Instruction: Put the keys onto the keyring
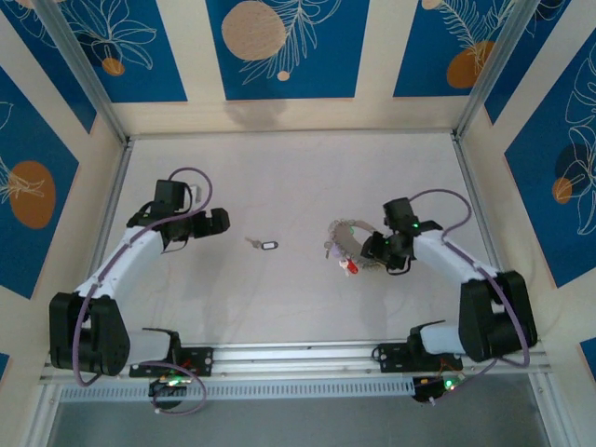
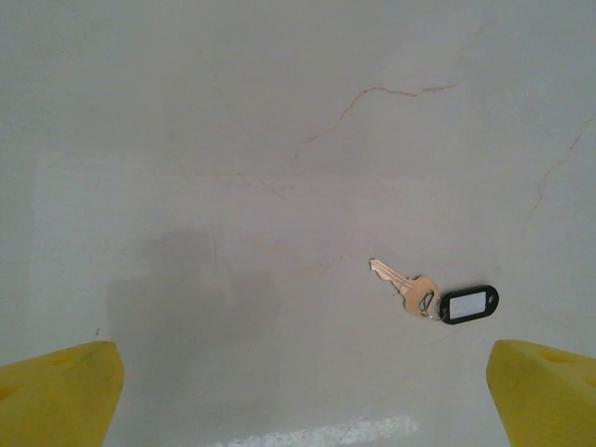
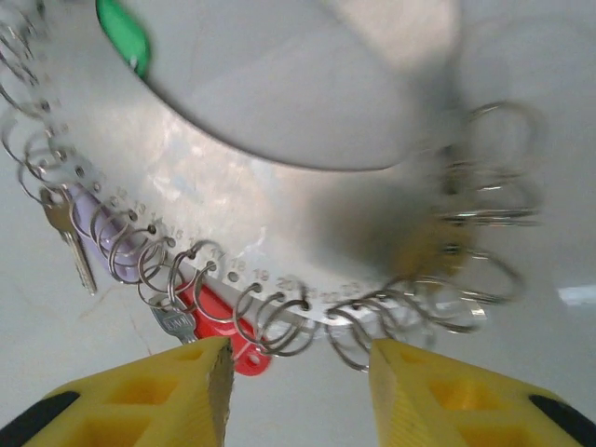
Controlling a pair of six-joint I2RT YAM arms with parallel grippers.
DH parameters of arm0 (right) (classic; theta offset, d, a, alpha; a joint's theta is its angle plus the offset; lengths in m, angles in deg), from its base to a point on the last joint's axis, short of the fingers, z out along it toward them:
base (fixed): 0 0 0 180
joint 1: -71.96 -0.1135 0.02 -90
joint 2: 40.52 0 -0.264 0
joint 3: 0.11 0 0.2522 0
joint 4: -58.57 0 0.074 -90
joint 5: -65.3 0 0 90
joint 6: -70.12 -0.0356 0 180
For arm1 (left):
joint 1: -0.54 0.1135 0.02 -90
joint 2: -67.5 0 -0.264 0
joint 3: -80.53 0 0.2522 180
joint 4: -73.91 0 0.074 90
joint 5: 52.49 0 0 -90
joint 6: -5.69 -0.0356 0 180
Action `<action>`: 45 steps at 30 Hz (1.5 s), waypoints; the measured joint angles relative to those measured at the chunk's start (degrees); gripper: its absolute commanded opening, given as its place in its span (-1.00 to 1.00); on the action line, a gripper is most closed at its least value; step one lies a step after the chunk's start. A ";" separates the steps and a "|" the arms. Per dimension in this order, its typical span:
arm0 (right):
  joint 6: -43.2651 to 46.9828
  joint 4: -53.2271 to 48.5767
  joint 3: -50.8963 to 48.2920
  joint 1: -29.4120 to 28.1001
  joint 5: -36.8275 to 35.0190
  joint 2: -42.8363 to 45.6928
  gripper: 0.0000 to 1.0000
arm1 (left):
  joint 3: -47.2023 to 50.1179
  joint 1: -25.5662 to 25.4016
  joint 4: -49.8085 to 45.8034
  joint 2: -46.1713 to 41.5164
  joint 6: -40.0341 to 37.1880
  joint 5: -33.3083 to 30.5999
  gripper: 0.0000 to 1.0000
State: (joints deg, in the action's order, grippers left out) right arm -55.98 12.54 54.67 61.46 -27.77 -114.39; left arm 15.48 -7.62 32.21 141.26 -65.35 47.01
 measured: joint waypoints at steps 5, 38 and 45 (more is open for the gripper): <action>2.19 -0.26 -2.58 9.94 2.99 4.92 -0.04 | -0.13 -0.13 -0.02 0.74 -0.02 0.17 1.00; 2.71 8.63 -7.93 5.25 12.92 0.13 -0.25 | -0.85 -1.57 -0.26 1.09 -1.46 0.74 1.00; 2.78 5.07 -4.74 -3.04 8.20 -1.11 0.08 | -0.85 -2.25 -0.44 0.94 -1.49 -0.90 1.00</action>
State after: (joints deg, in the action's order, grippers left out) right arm -53.20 17.61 49.93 58.42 -19.58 -115.50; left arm 14.63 -9.88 31.77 142.20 -66.84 46.11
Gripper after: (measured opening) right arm 0.442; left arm 0.998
